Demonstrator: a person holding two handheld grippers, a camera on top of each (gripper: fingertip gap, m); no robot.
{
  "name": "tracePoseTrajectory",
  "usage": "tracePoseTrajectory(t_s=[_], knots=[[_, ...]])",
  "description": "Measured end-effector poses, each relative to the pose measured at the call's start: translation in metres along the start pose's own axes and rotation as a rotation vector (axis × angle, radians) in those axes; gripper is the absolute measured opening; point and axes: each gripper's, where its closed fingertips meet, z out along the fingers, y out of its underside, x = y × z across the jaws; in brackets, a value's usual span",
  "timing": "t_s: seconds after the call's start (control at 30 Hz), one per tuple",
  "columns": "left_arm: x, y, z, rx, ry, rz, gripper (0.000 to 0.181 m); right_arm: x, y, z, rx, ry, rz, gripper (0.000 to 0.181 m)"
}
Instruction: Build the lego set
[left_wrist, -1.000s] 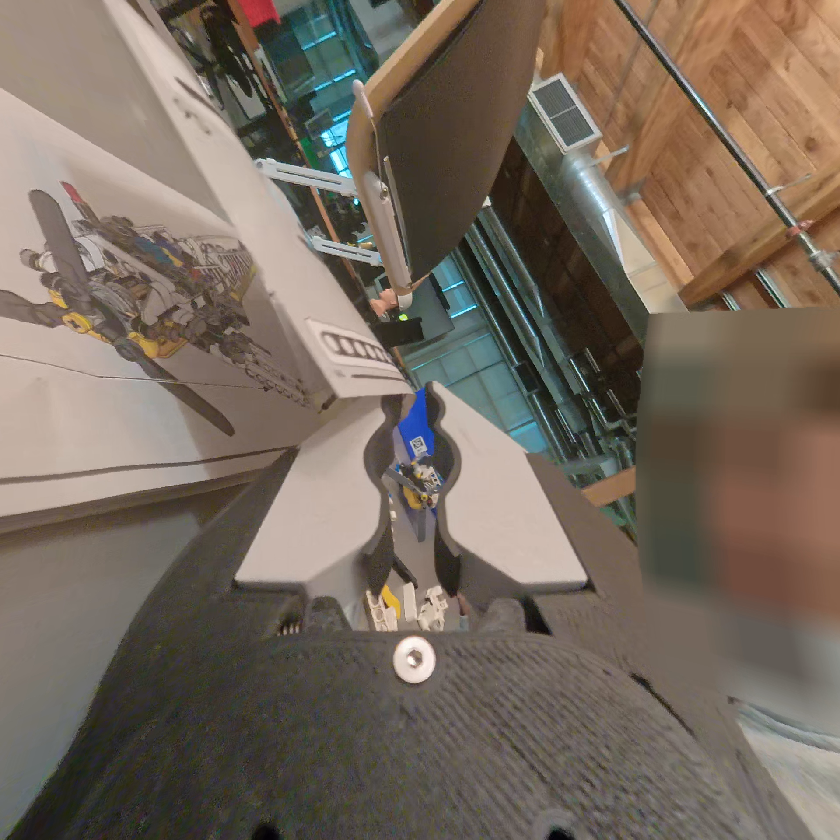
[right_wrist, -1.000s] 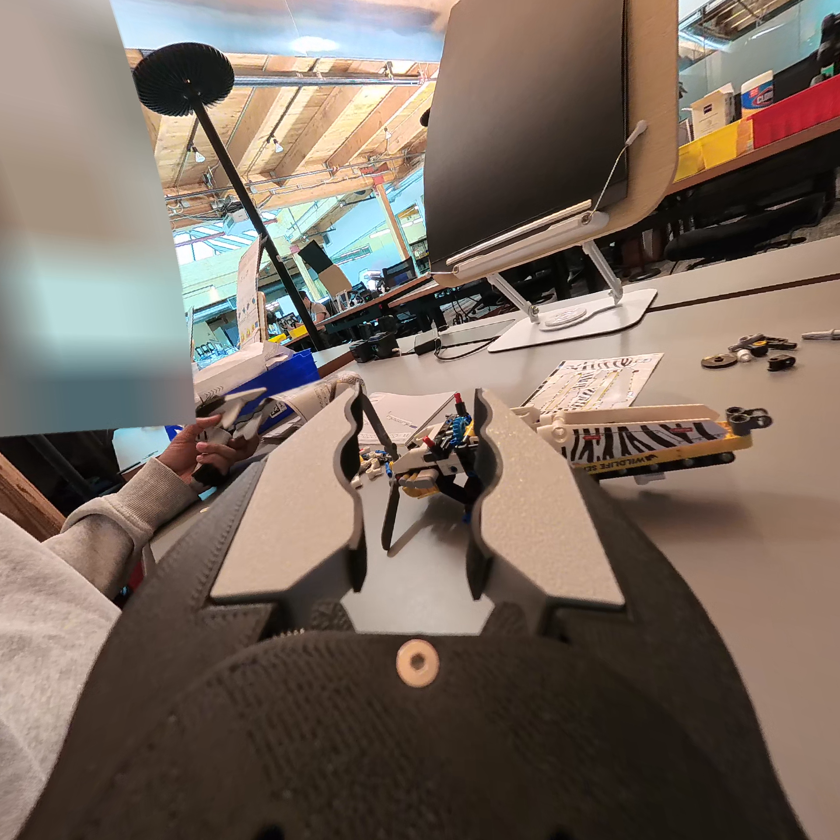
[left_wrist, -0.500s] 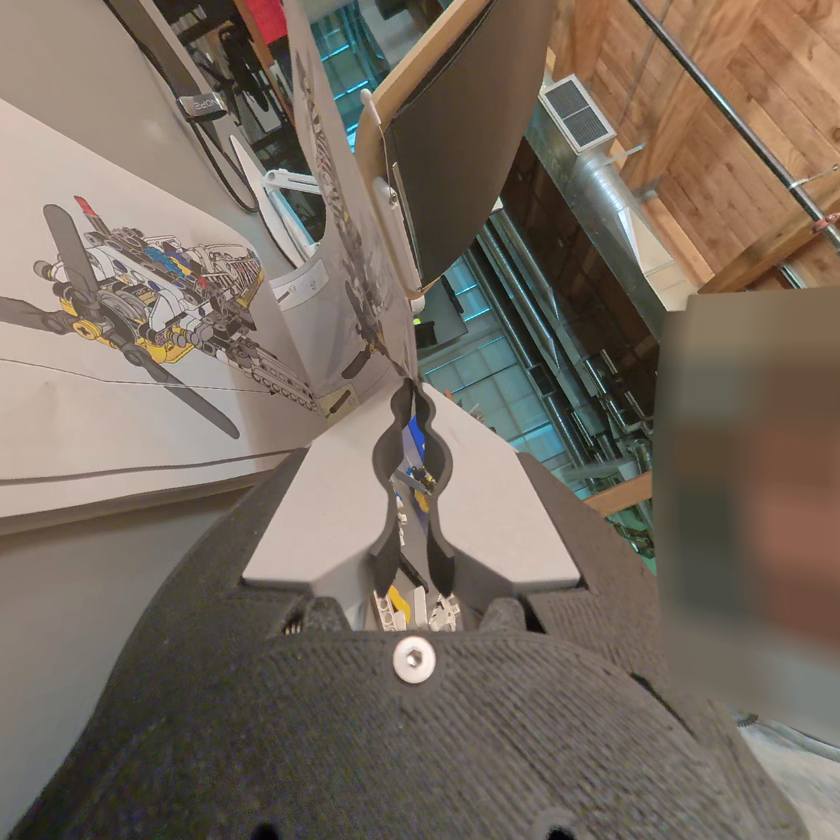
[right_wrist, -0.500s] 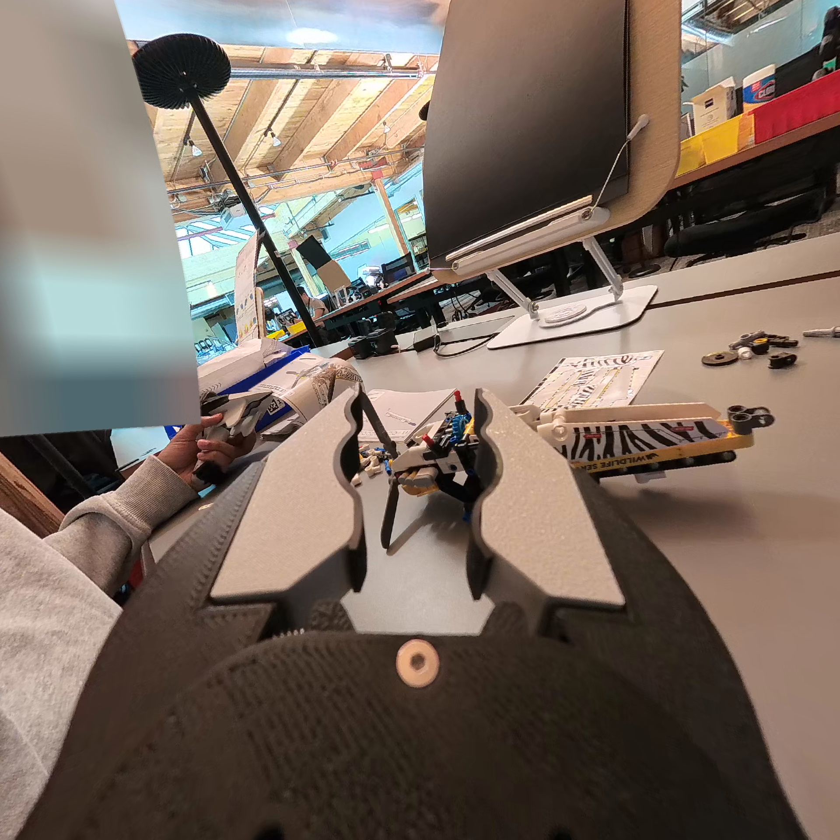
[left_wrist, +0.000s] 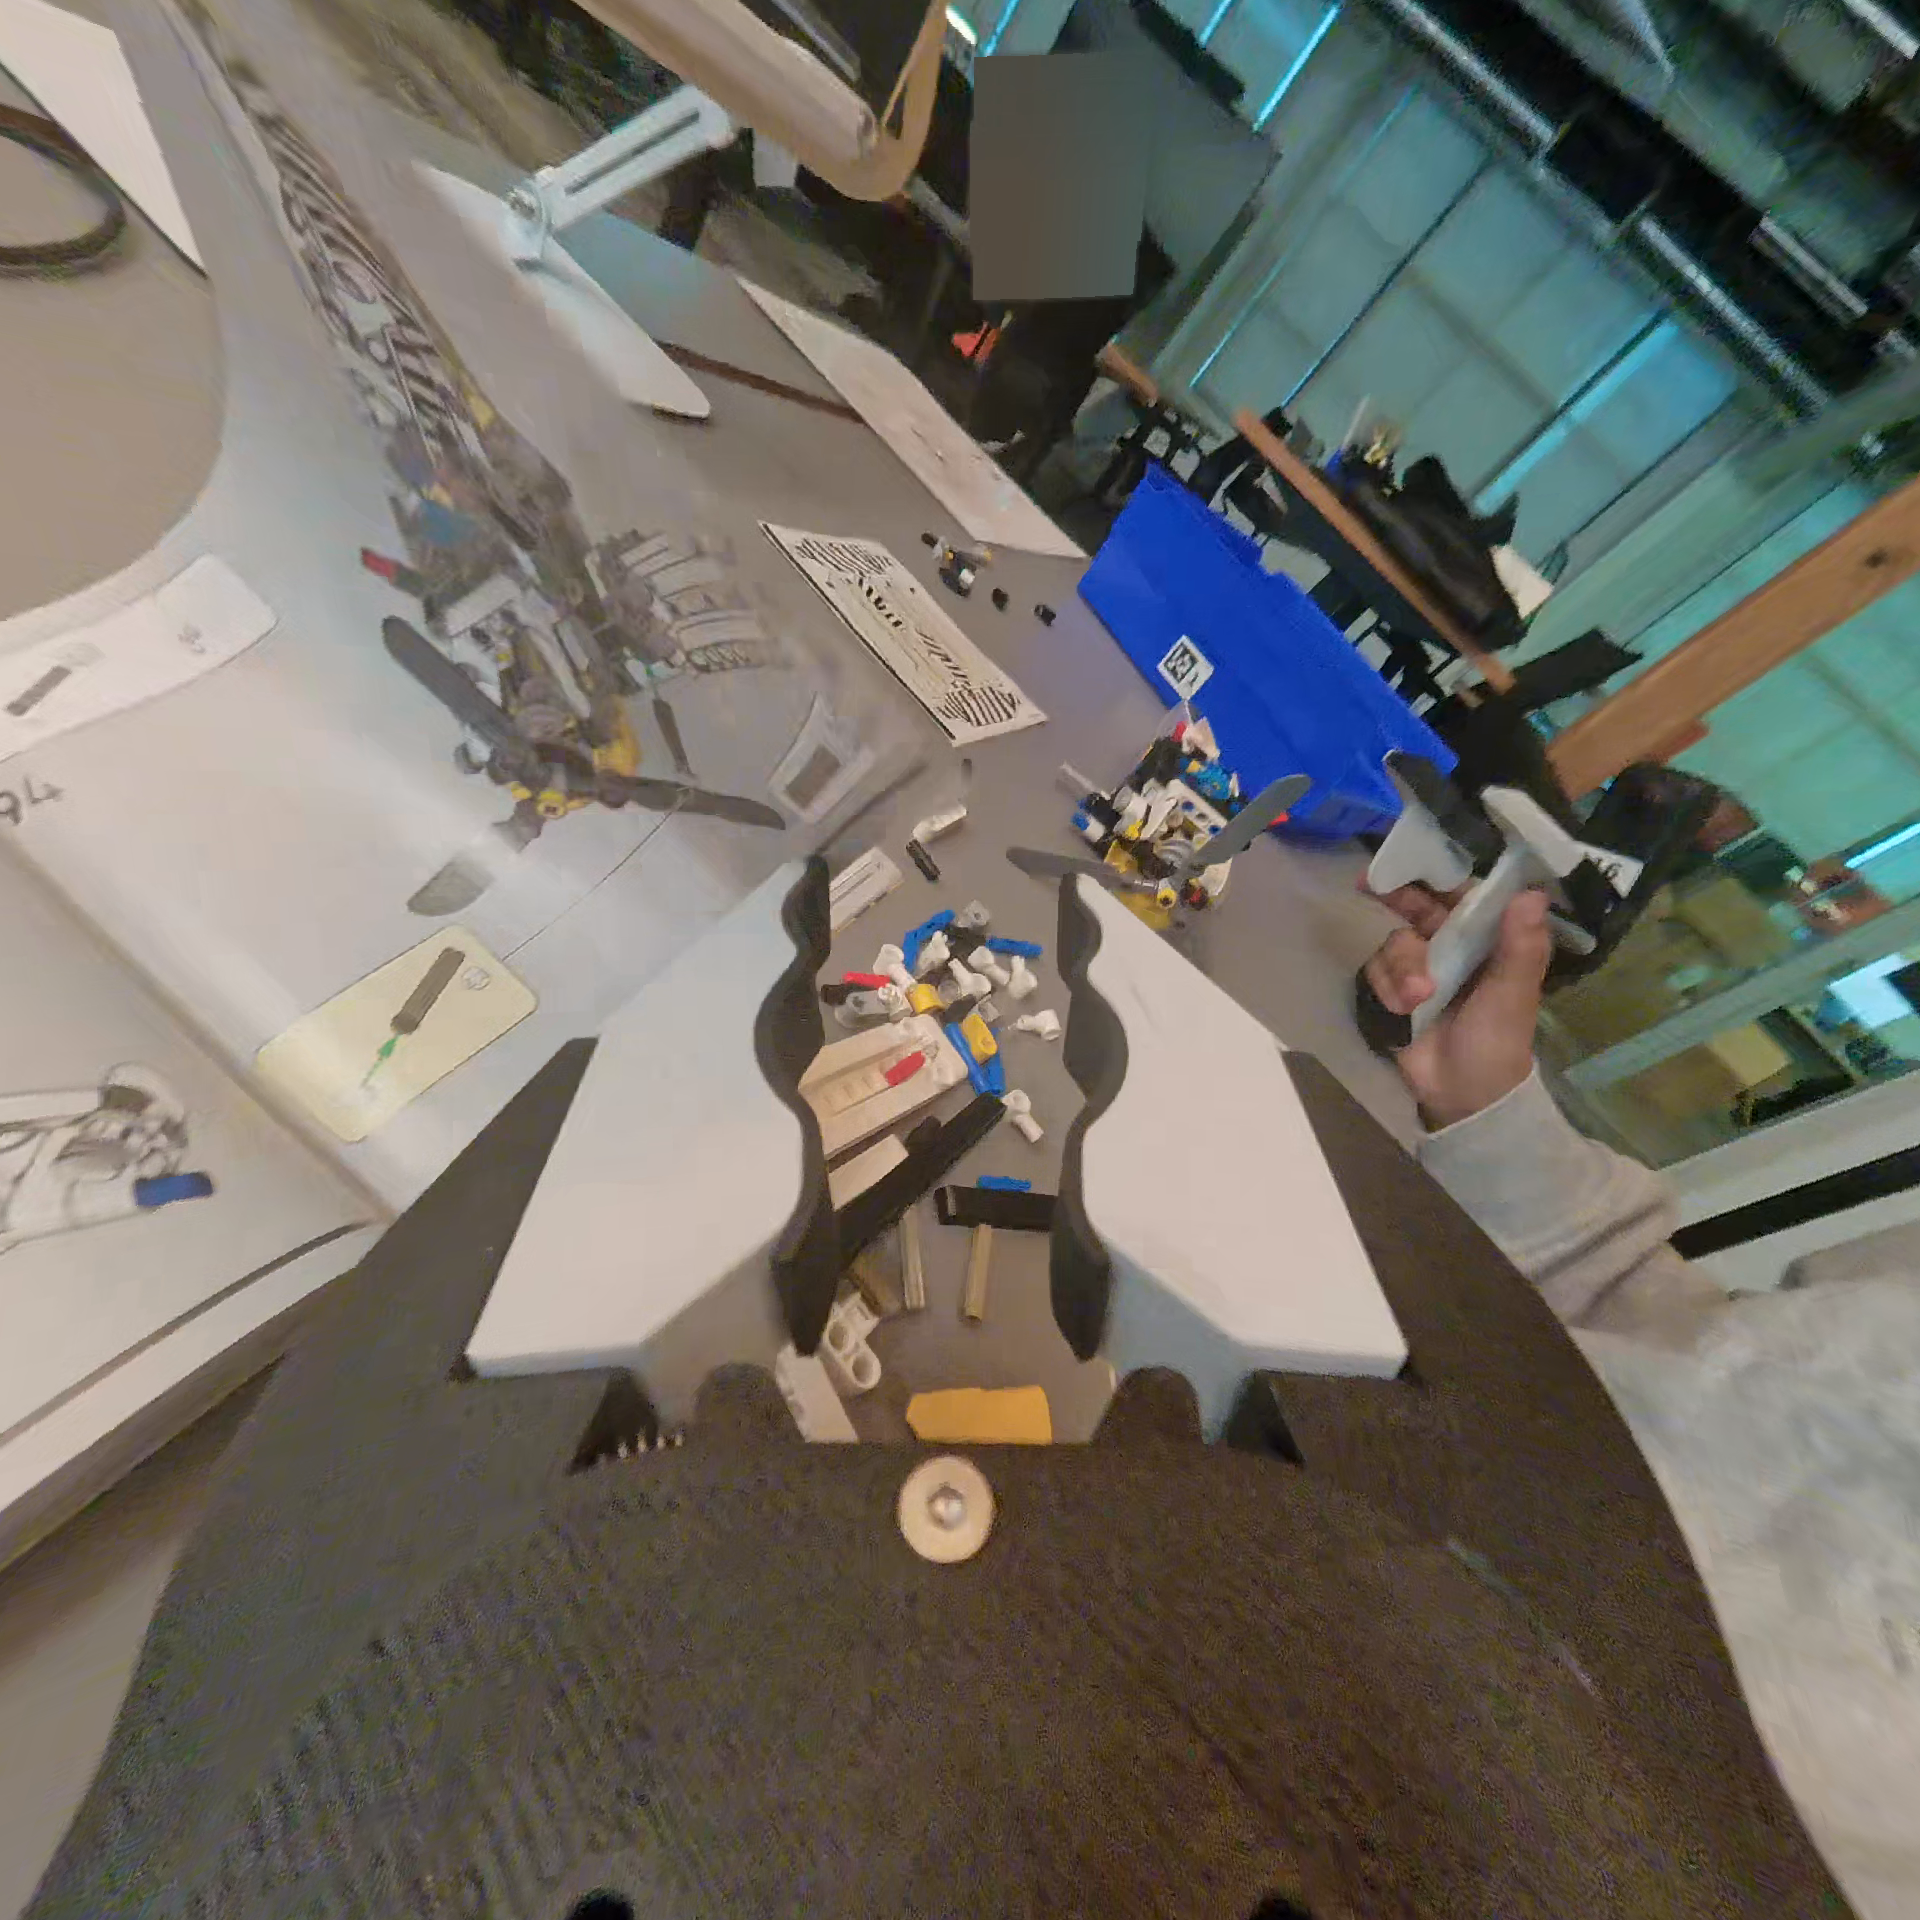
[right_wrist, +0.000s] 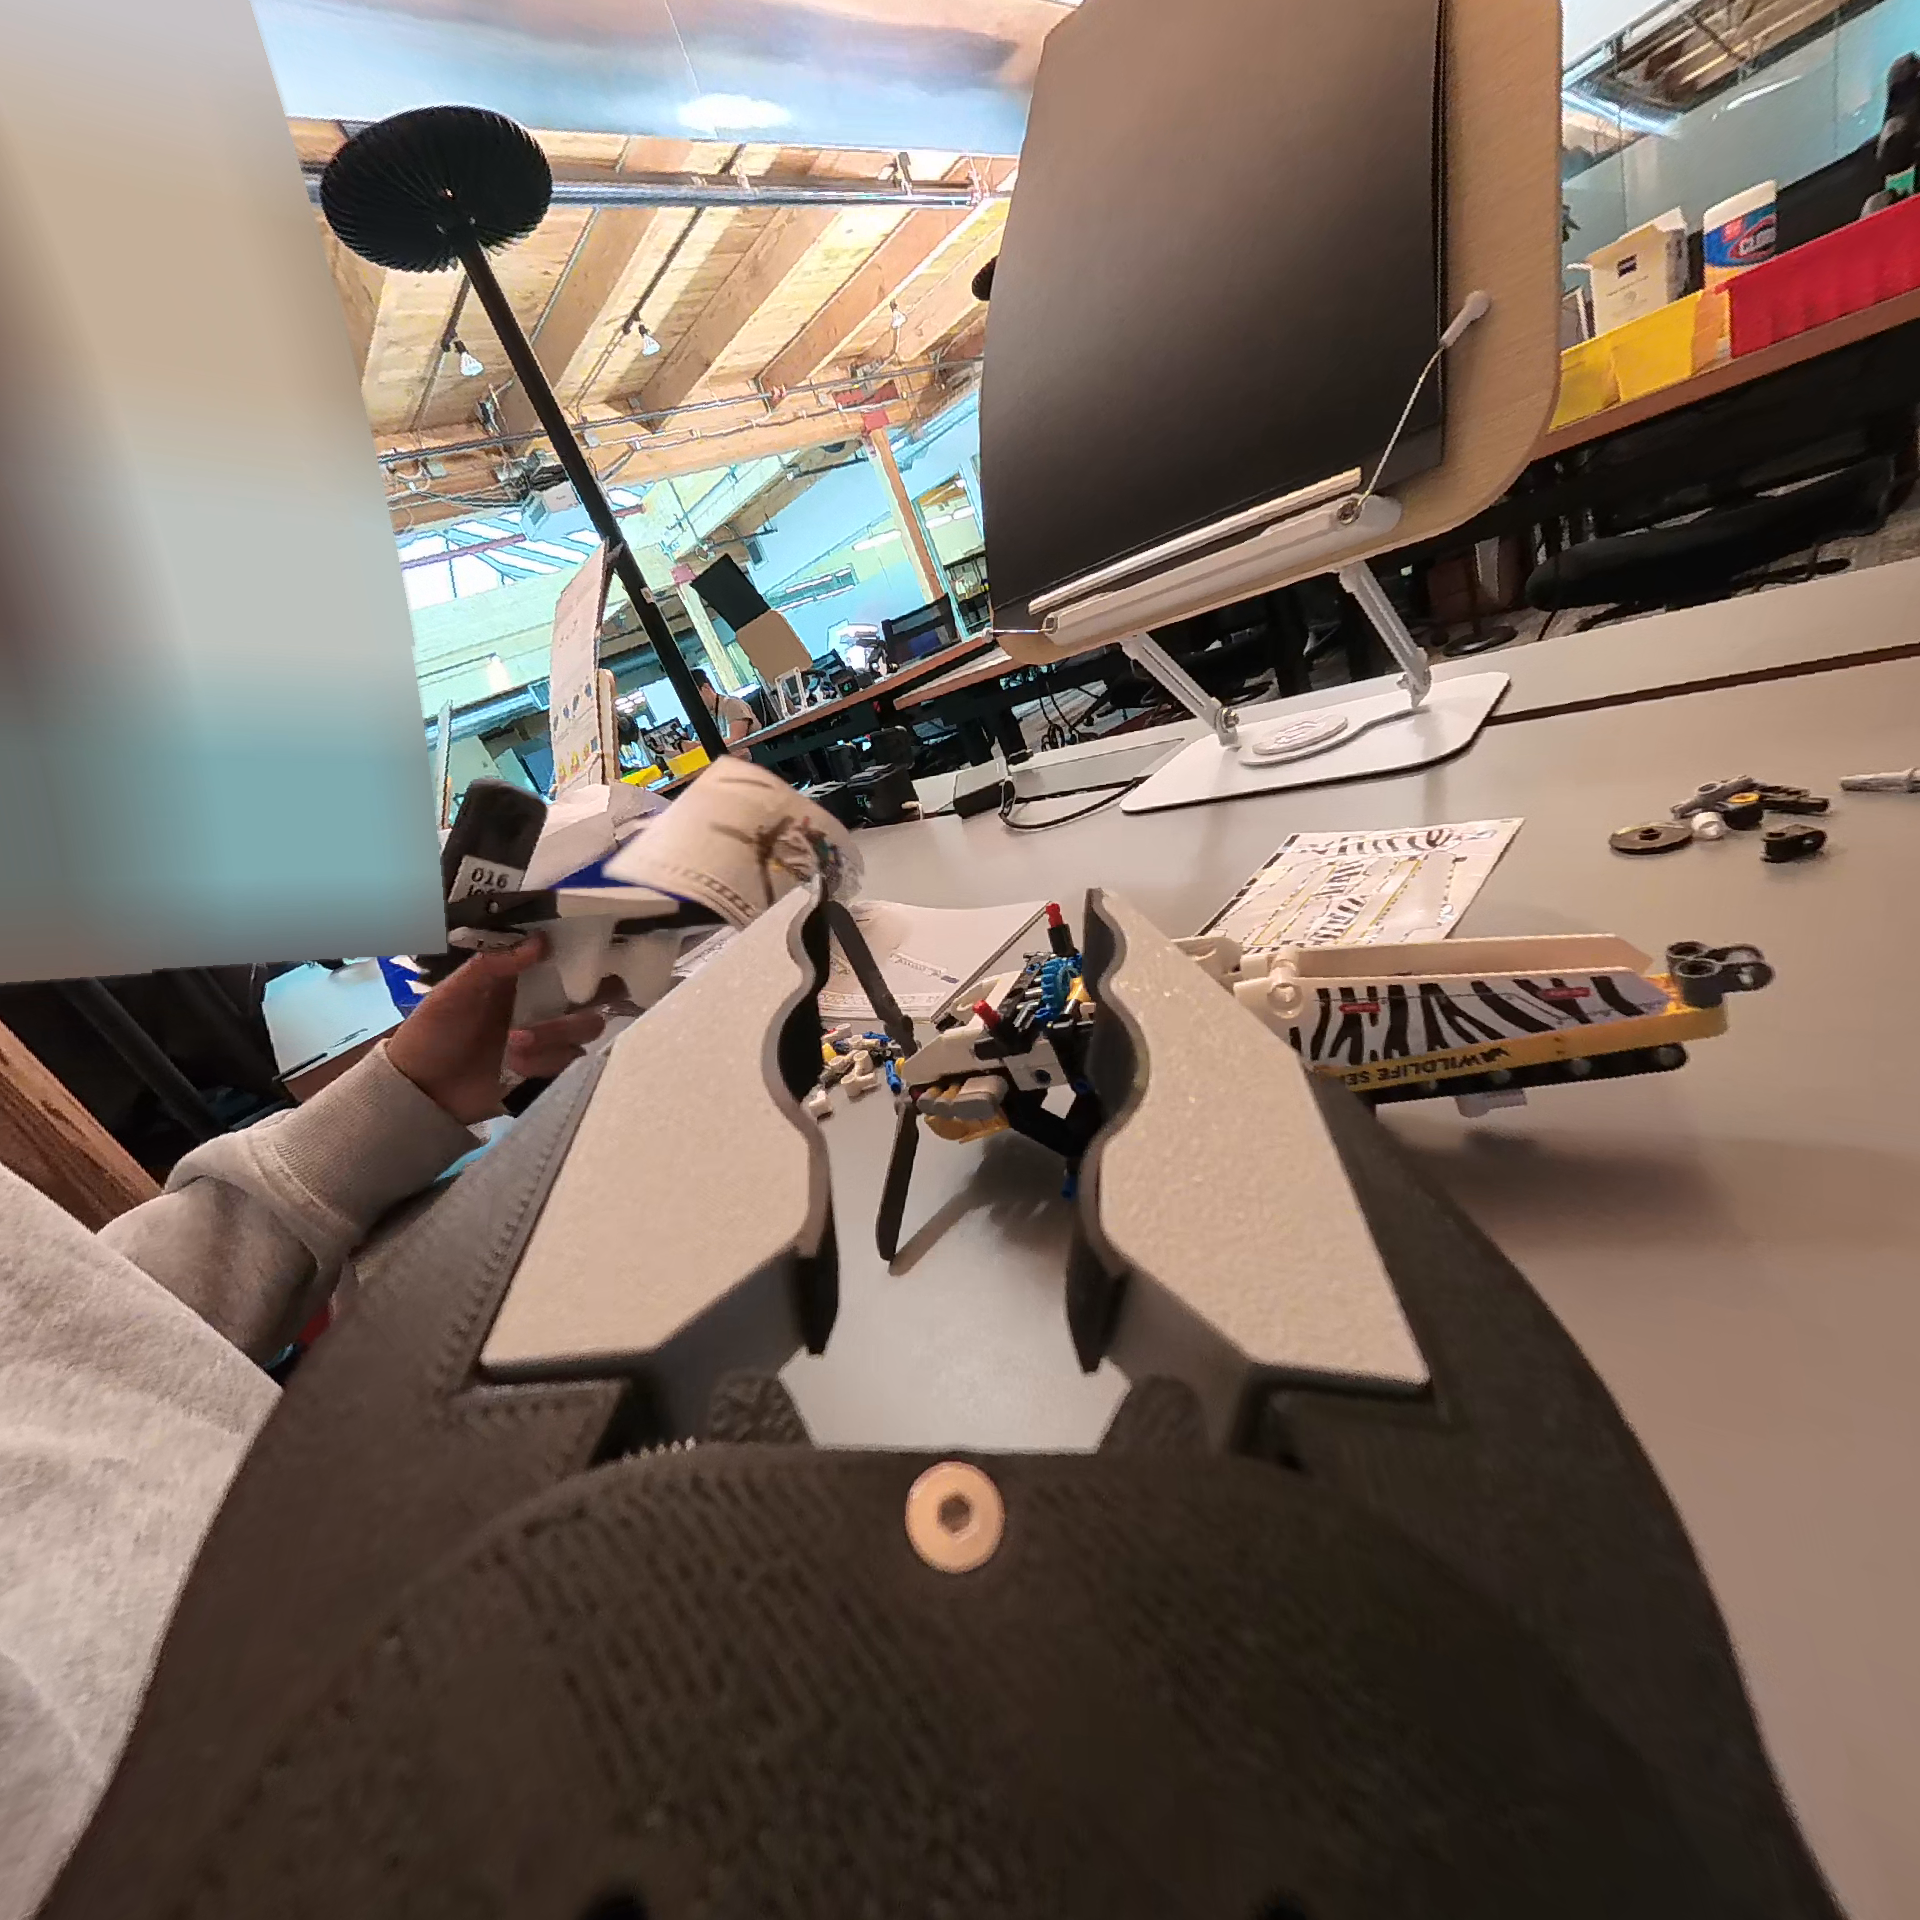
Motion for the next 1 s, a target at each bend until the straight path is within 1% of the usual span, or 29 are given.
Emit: tracePoseTrajectory(t_s=[0.3, 0.43, 0.5, 0.6, 0.67, 0.7, 0.73, 0.8, 0.87, 0.9, 0.97, 1.0], knots=[[0.021, -0.004, 0.013, -0.005, 0.028, 0.058, 0.044, -0.004, 0.000, -0.001, 0.005, -0.023, -0.012, 0.047], [0.033, 0.001, 0.027, -0.060, 0.038, 0.115, 0.044, -0.004, -0.001, -0.001, 0.013, -0.008, -0.037, 0.046], [0.043, 0.005, 0.039, -0.101, 0.055, 0.145, 0.044, -0.002, 0.000, 0.001, 0.009, 0.024, -0.087, 0.042], [0.065, 0.016, 0.065, -0.182, 0.121, 0.180, 0.043, -0.002, 0.007, 0.005, -0.055, 0.091, -0.244, 0.031], [0.085, 0.021, 0.086, -0.249, 0.192, 0.197, 0.047, 0.001, 0.019, 0.010, -0.162, 0.132, -0.379, 0.028], [0.093, 0.022, 0.098, -0.282, 0.225, 0.216, 0.049, 0.005, 0.025, 0.012, -0.213, 0.170, -0.441, 0.029], [0.096, 0.020, 0.111, -0.307, 0.235, 0.239, 0.049, 0.010, 0.027, 0.013, -0.240, 0.205, -0.503, 0.030], [0.092, 0.017, 0.141, -0.364, 0.218, 0.281, 0.049, 0.013, 0.025, 0.014, -0.241, 0.252, -0.591, 0.032], [0.086, 0.026, 0.169, -0.462, 0.218, 0.278, 0.049, 0.017, 0.025, 0.015, -0.257, 0.268, -0.612, 0.027], [0.081, 0.034, 0.181, -0.530, 0.222, 0.255, 0.049, 0.020, 0.028, 0.015, -0.292, 0.268, -0.599, 0.026], [0.080, 0.052, 0.196, -0.641, 0.272, 0.179, 0.049, 0.028, 0.040, 0.014, -0.384, 0.270, -0.554, 0.031], [0.082, 0.057, 0.200, -0.663, 0.301, 0.136, 0.045, 0.031, 0.046, 0.013, -0.426, 0.268, -0.530, 0.032]])
